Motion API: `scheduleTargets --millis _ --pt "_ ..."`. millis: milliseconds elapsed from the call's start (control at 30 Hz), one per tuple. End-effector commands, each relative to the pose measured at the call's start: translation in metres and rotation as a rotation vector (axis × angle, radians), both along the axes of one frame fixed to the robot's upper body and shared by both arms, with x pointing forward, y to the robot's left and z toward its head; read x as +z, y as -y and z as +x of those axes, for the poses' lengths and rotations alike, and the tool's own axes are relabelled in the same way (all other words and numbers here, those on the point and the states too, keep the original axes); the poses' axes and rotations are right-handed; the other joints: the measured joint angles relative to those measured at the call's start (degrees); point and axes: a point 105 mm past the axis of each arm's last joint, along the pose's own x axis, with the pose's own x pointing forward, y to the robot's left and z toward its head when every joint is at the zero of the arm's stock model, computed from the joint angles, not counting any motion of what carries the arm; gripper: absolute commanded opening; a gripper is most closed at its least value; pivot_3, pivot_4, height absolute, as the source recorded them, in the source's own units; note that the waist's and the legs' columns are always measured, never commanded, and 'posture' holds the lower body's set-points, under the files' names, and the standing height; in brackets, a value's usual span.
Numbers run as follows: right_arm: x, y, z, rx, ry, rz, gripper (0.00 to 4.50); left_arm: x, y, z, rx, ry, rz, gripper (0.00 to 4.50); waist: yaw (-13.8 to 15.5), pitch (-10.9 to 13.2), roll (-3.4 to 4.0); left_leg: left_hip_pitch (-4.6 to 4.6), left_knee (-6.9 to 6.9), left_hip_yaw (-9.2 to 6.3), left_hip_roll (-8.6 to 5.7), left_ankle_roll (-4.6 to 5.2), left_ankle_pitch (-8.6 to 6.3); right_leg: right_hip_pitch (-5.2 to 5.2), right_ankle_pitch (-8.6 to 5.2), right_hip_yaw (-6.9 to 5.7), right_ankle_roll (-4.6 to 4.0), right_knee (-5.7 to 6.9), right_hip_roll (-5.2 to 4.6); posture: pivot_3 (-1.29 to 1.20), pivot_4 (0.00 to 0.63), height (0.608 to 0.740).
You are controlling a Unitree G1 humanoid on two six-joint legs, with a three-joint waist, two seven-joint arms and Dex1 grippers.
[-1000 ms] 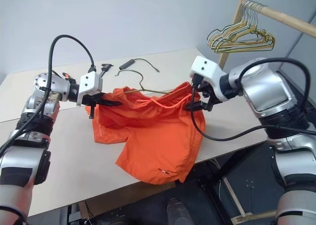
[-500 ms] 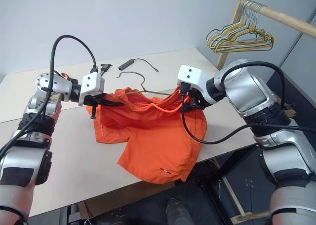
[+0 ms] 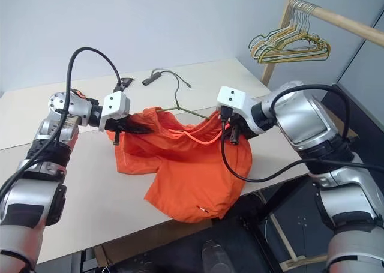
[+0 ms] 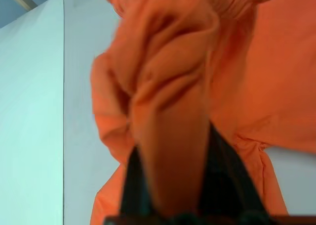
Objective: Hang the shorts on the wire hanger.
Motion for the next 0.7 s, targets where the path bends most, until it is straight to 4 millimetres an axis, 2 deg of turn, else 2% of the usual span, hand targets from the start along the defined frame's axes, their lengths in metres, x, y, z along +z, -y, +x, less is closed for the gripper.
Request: scheduleTargets --millis 33,200,300,400,467,633,700 --pt "0.022 0.012 -0.008 -0.064 0.017 0.109 0.00 0.018 -0.003 0.004 0.024 0.045 -0.048 1.92 0.01 0.00 0.00 0.00 0.00 0.00 0.00 0.00 0.00 0.00 0.00 0.00 0.00 0.00 0.00 -0.26 0.000 0.740" --pt "0.016 0.030 -0.025 -0.168 -0.039 0.192 0.00 0.032 -0.012 0.008 0.084 0.062 -0.120 3.59 0.07 0.00 0.00 -0.01 0.00 -0.04 0.00 0.00 0.00 0.02 0.00 -0.04 0.00 -0.02 -0.03 -0.27 0.000 0.740" --pt "0.007 0.049 -0.032 -0.286 -0.037 0.199 0.00 0.041 -0.017 0.012 0.145 0.105 -0.183 4.44 0.12 0.00 0.00 0.01 -0.01 -0.04 0.00 0.00 0.00 0.03 0.00 -0.04 0.00 -0.03 -0.03 -0.28 0.000 0.740" --pt "0.000 0.071 -0.038 -0.438 -0.036 0.222 0.00 0.063 -0.011 0.018 0.209 0.151 -0.357 4.44 0.18 -0.01 -0.01 0.00 -0.01 -0.05 0.00 0.00 0.00 0.04 0.00 -0.04 0.01 -0.04 -0.07 -0.29 0.000 0.740" --pt "-0.001 0.083 -0.042 -0.525 -0.029 0.243 0.00 0.074 -0.004 0.013 0.192 0.146 -0.453 4.44 0.27 -0.01 0.00 -0.03 0.00 -0.05 -0.02 0.00 0.00 0.04 -0.01 -0.05 0.02 -0.04 -0.14 -0.29 0.000 0.740" --pt "-0.009 0.121 -0.051 -0.823 -0.002 0.277 0.00 0.102 0.024 -0.020 0.070 0.056 -0.721 4.44 0.08 -0.24 0.11 -0.02 -0.02 -0.05 -0.08 0.00 0.00 0.08 -0.05 -0.02 0.10 -0.03 -0.27 -0.33 0.000 0.740" --pt "-0.014 0.144 -0.051 -0.979 0.024 0.295 0.00 0.112 0.035 -0.034 0.030 0.016 -0.821 4.44 -0.05 -0.44 0.19 0.01 -0.01 -0.04 -0.08 0.00 0.00 0.10 -0.04 0.01 0.10 -0.03 -0.27 -0.35 0.001 0.740"
